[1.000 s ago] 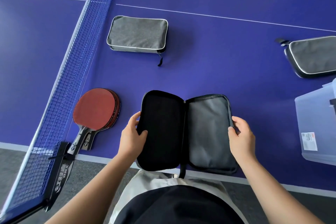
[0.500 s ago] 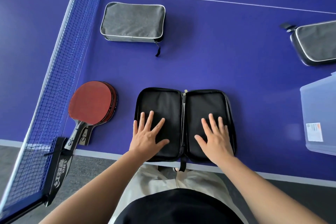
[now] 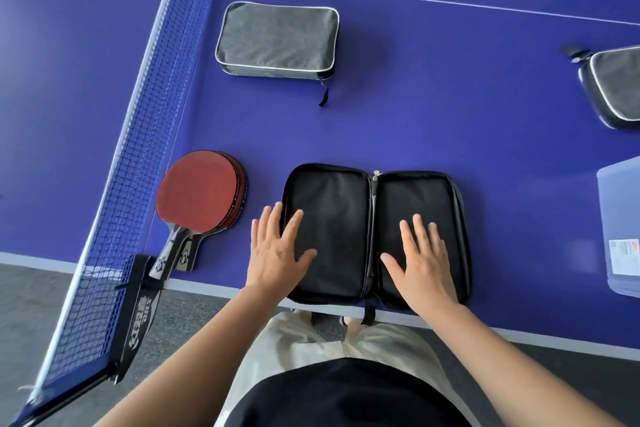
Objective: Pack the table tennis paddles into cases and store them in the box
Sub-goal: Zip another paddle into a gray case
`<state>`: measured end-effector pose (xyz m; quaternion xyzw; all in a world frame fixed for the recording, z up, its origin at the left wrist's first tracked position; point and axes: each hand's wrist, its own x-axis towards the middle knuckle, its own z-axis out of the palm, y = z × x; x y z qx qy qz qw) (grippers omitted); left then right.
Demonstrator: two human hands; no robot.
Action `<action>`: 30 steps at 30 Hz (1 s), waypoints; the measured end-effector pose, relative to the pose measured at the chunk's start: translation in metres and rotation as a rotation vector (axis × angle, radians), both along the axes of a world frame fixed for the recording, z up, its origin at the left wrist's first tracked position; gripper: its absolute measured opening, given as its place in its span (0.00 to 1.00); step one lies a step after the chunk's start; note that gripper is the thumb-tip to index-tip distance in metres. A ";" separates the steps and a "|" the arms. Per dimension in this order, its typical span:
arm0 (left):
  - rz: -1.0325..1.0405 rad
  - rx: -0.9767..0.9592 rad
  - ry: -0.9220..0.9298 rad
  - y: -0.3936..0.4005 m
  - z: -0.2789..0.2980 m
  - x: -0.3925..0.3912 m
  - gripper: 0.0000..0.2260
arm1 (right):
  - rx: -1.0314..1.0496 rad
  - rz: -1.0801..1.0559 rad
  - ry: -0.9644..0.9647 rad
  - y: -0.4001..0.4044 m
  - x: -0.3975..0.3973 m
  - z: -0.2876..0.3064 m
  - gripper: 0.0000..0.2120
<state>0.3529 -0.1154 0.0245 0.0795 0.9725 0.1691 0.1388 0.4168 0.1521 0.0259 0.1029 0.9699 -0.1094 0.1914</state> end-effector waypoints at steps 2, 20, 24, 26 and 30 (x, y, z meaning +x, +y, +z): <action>0.195 -0.017 0.096 -0.026 0.005 -0.005 0.37 | -0.035 -0.006 0.071 -0.014 -0.003 0.007 0.35; 0.684 -0.013 -0.140 -0.152 -0.001 -0.025 0.20 | -0.103 -0.132 0.163 -0.078 -0.004 0.021 0.35; 0.725 0.024 -0.194 -0.153 -0.002 -0.028 0.21 | -0.078 -0.162 0.164 -0.073 0.006 0.016 0.34; 0.723 0.017 -0.245 -0.153 0.000 -0.033 0.20 | -0.076 -0.172 0.164 -0.070 0.009 0.015 0.34; 0.702 -0.039 -0.350 -0.147 0.002 -0.038 0.21 | -0.073 -0.182 0.146 -0.059 0.011 0.014 0.35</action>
